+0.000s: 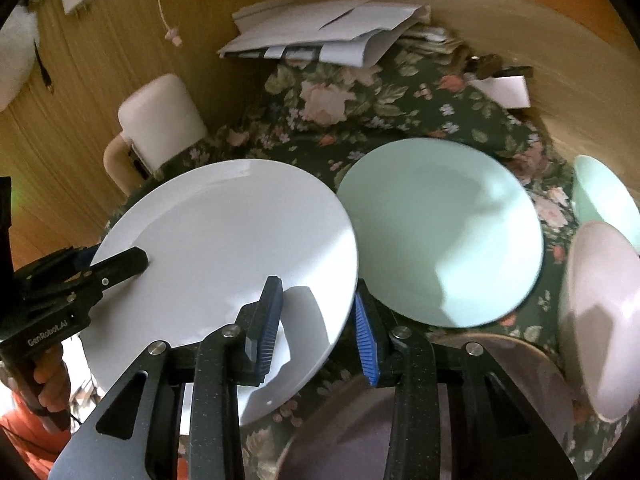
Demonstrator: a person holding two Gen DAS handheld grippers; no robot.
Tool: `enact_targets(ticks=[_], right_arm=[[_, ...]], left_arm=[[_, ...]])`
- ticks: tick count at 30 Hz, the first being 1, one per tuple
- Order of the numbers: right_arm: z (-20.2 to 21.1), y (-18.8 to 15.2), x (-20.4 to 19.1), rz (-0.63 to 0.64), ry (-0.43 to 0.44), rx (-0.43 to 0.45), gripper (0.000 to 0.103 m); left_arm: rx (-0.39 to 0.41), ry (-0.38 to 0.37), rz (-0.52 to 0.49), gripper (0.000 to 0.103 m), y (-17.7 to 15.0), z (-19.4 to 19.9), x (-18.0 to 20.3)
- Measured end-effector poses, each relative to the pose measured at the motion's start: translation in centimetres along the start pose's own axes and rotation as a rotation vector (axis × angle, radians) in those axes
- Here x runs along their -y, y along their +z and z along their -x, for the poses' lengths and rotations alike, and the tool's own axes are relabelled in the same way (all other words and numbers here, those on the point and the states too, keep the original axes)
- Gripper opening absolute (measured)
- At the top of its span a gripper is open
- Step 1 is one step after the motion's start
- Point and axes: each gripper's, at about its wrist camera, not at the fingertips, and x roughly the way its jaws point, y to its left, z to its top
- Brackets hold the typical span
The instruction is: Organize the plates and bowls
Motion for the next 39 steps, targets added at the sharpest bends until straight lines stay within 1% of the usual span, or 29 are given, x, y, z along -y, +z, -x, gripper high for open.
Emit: enact_targets(ticks=[9, 20, 32, 39], right_arm=[[4.2, -0.2, 2.2, -0.06, -0.037, 0.053, 0.032], [8.1, -2.4, 4.8, -0.127, -0.091, 0.121, 0.032], [10.9, -5.4, 7.5, -0.195, -0.13, 0.163, 0.032], [11.8, -7.2, 8.8, -0.246, -0.141, 0.175, 0.032]], left_arm=[[0.032, -0.045, -0.044, 0.042, 0.4, 1.1, 2.9], [0.056, -0.106, -0.12, 0.042, 0.1, 2.5, 7.4], [0.046, -0.163, -0.184, 0.042, -0.7, 2.5, 11.4], [0.021, -0.207, -0.203, 0.042, -1.7, 2.0, 13.1]])
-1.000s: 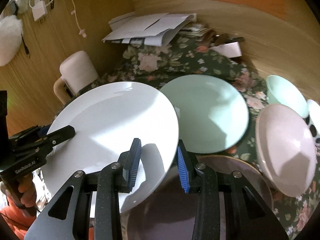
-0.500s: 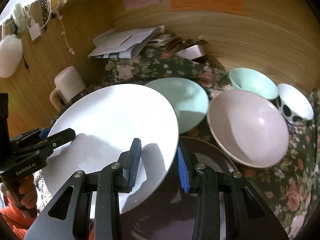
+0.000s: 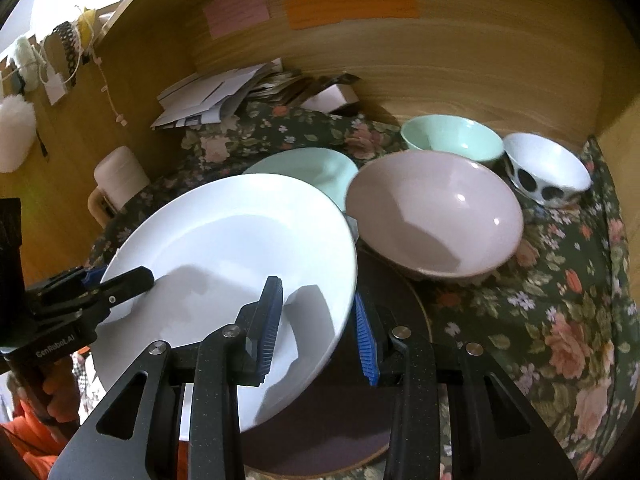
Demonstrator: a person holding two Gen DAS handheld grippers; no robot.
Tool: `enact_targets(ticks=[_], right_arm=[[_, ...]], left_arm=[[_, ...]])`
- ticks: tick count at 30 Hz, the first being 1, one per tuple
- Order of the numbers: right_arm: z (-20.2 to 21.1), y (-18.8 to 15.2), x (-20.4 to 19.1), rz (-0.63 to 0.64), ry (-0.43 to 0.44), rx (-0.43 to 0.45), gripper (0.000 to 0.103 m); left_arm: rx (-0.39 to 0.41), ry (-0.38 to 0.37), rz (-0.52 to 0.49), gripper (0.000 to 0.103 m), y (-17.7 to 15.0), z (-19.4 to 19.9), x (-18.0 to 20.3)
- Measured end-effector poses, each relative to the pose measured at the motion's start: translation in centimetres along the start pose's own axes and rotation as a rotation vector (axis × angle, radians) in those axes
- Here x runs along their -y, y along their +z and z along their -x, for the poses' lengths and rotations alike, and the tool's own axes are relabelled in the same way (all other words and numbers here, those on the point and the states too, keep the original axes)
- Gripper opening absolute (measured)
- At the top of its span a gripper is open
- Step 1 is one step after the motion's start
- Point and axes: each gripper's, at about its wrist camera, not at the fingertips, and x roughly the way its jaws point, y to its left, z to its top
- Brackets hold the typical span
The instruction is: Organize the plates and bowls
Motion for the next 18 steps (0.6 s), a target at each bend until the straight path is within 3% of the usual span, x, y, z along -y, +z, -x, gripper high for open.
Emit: enact_targets(ticks=[18], right_arm=[[-0.5, -3.0, 2.1, -0.071, -0.035, -0.061, 0.032]], left_arm=[[-0.071, -0.039, -0.025, 0.042, -2.1, -2.5, 2.0]])
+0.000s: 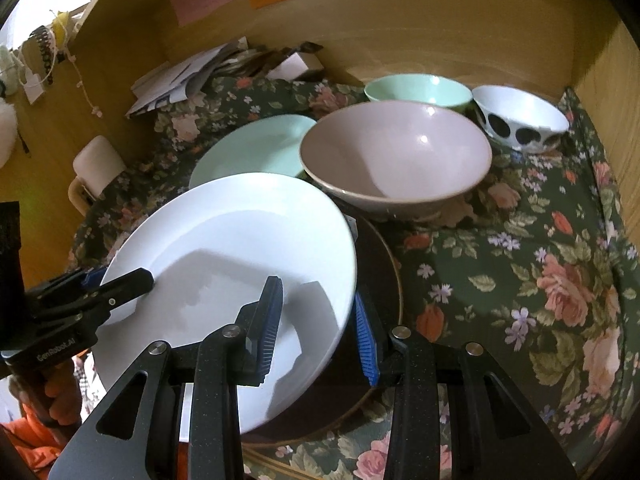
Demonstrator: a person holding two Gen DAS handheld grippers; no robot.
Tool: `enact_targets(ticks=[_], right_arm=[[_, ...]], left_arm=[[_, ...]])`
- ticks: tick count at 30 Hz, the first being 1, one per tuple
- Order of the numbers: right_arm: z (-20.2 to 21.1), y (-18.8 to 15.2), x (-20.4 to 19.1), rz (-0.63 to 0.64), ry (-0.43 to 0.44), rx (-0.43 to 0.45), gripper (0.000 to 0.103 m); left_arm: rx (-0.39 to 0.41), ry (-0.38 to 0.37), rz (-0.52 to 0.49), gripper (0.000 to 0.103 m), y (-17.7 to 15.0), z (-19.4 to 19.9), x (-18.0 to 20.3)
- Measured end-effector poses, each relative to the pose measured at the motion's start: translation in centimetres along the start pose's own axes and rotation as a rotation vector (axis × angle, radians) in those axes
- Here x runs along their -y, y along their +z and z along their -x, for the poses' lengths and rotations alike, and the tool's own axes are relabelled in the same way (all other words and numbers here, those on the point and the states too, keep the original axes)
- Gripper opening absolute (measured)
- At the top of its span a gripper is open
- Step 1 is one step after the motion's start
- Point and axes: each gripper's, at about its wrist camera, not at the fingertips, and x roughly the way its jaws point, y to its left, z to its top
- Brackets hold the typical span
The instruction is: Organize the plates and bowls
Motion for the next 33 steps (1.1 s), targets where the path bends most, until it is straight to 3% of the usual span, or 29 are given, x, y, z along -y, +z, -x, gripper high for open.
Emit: enact_targets(ticks=[26, 33], right_arm=[[-0.8, -0.6, 1.4, -0.031, 0.018, -0.047, 0.032], [0.1, -0.7, 1.3, -0.007, -0.031, -0.025, 0.032]], left_arm=[[-0.064, -0.008, -0.003, 0.042, 0.2, -2.9, -0.1], [-0.064, 0.002, -0.025, 0.041, 0.3, -3.3, -0.1]])
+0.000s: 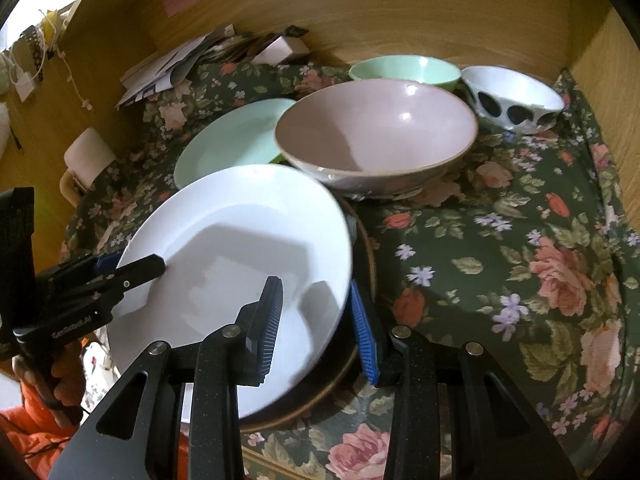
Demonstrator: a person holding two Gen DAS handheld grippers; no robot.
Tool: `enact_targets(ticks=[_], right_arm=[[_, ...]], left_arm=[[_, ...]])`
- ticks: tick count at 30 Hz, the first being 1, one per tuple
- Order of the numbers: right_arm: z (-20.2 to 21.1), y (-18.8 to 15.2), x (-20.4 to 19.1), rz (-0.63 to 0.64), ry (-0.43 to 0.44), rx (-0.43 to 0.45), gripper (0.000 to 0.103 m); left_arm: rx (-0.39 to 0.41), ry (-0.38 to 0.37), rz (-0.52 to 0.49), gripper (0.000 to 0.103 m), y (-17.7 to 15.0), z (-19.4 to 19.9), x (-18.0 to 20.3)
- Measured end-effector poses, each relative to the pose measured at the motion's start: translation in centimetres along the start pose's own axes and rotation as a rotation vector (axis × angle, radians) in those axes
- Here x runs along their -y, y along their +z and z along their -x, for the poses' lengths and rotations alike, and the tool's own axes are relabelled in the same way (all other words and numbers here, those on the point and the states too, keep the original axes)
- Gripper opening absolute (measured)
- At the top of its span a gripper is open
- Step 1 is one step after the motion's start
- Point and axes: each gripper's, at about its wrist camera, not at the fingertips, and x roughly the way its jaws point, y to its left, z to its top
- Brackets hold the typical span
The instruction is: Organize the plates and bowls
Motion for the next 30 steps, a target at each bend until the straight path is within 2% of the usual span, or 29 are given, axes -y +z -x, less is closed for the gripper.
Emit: enact_targets(ticks=[2, 7, 13, 15, 23, 28, 30], right_arm=[[0.5, 0.0, -0.1, 0.017, -0.044, 0.027, 0.032], [1.0, 0.4, 0.1, 0.025, -0.06, 0.033, 0.032], [1.1, 1.9, -0.5, 0.034, -0.031, 0.056, 0.032], [1.0, 2.5, -0.9, 0.045, -0.024, 0.065, 0.036], [0.8, 5.2, -2.1, 0.082, 0.016, 0.108, 0.048], [0.3, 7.5, -3.1, 0.115, 0.024, 0.127, 0.049], [-0.1, 8.3, -3.3, 0.123, 0.032, 0.126, 0.055]], left_arm=[[0.0, 0.005, -0.012, 0.041, 0.0, -0.1, 0.2], [0.0, 0.006, -0.022, 0.041, 0.2, -0.3, 0.1], [0.03, 0.028, -0.019, 0.042, 1.2, 0.5, -0.3], [0.036, 0.033, -0.011, 0.042, 1.7, 0.7, -0.6], [0.109, 0.081, 0.005, 0.059, 4.0, 2.3, -2.0], [0.133, 0.113, 0.031, 0.066, 5.5, 2.5, -3.3], [0.143, 0.128, 0.032, 0.07, 6.0, 2.5, -3.7]])
